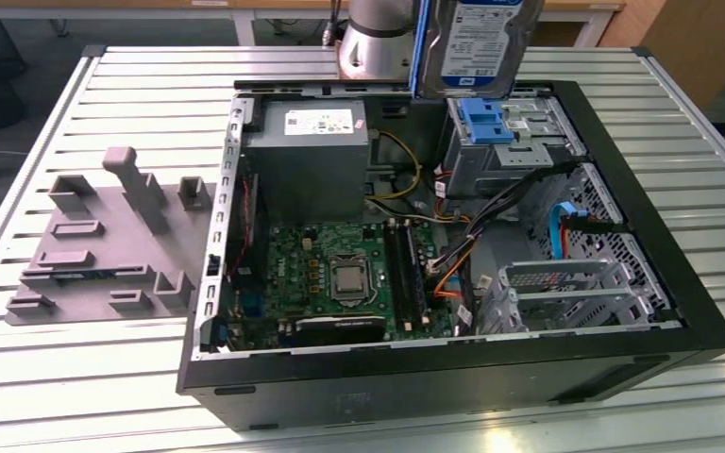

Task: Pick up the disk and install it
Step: 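Pick up the disk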

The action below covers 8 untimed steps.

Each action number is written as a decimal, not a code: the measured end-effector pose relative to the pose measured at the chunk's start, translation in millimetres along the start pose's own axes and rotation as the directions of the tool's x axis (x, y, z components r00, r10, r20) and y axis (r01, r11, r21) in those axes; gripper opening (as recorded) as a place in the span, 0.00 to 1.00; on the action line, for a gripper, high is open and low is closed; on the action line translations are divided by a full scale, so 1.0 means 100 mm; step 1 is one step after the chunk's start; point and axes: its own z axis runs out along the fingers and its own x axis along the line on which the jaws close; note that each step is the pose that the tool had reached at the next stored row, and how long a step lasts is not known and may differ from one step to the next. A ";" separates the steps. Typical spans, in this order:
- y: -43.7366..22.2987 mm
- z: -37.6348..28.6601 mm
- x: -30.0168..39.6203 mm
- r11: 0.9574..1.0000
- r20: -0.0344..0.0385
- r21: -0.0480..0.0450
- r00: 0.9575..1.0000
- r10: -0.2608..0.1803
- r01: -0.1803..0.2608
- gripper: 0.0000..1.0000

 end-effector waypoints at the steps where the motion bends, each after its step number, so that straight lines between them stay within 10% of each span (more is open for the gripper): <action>1: 0.136 0.003 0.004 1.000 0.000 0.000 1.000 0.000 0.000 0.36; 8: 0.360 0.009 0.012 1.000 0.000 0.000 1.000 0.000 0.000 0.36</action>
